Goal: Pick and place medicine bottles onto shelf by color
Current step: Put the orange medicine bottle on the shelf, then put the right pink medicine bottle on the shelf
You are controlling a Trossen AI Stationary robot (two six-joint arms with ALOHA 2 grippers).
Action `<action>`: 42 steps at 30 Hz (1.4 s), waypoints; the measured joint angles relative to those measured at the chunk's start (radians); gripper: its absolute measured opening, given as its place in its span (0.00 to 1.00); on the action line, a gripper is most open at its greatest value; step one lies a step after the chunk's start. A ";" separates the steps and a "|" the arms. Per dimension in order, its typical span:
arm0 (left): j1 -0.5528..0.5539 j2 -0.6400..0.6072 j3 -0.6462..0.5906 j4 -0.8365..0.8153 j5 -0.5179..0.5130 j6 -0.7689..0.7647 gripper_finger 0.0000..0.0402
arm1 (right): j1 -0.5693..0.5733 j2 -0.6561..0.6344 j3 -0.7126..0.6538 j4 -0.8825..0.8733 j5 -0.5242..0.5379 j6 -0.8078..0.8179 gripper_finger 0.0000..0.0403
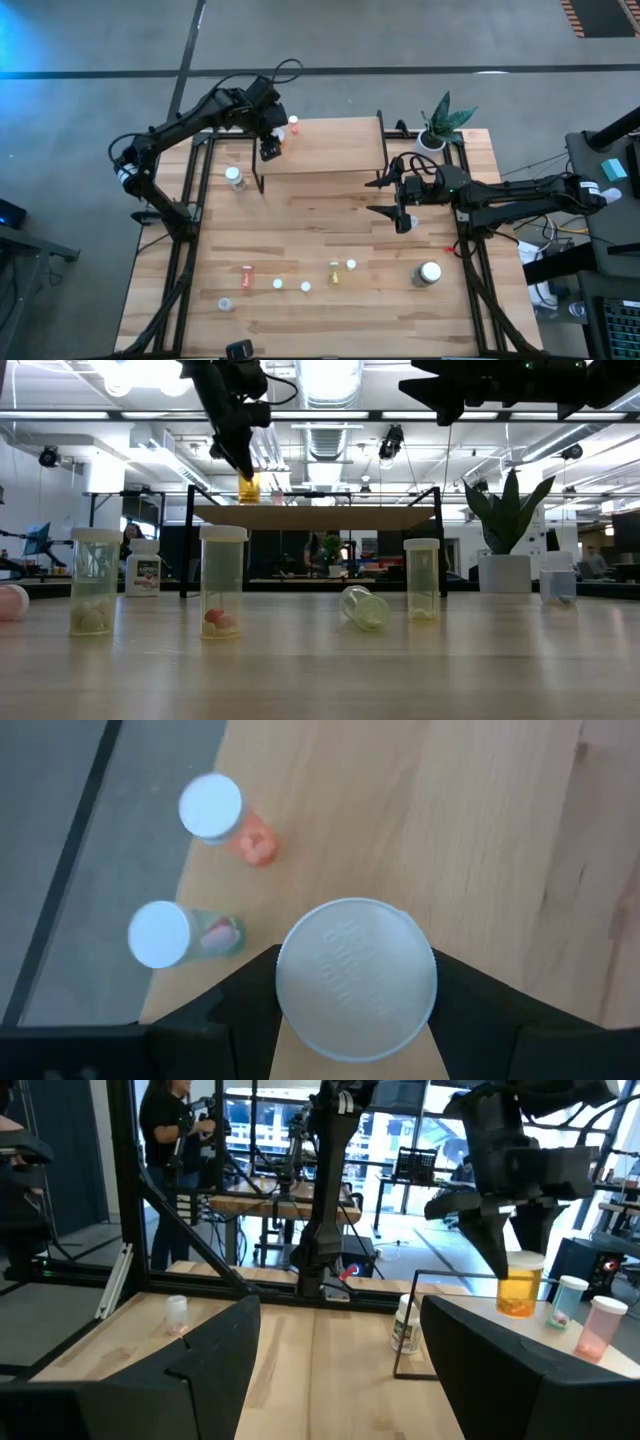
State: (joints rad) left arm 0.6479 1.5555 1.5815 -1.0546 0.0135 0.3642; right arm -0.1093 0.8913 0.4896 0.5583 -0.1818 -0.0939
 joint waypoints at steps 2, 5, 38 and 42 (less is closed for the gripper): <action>0.000 0.000 0.008 -0.016 0.000 -0.011 0.49 | 0.000 0.000 0.000 0.000 0.000 0.001 0.66; 0.000 0.000 0.011 -0.042 0.000 -0.016 0.50 | 0.000 0.000 0.000 0.000 0.000 0.002 0.66; -0.085 -0.437 -0.255 0.251 -0.039 -0.116 0.71 | 0.000 0.000 0.033 0.000 0.000 0.031 0.66; -0.141 -0.607 -0.457 0.452 -0.035 -0.181 0.71 | 0.000 0.000 0.039 -0.003 0.000 0.043 0.66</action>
State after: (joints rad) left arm 0.5070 0.9483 1.1242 -0.6021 -0.0210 0.1827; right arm -0.1089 0.8913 0.5283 0.5552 -0.1818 -0.0513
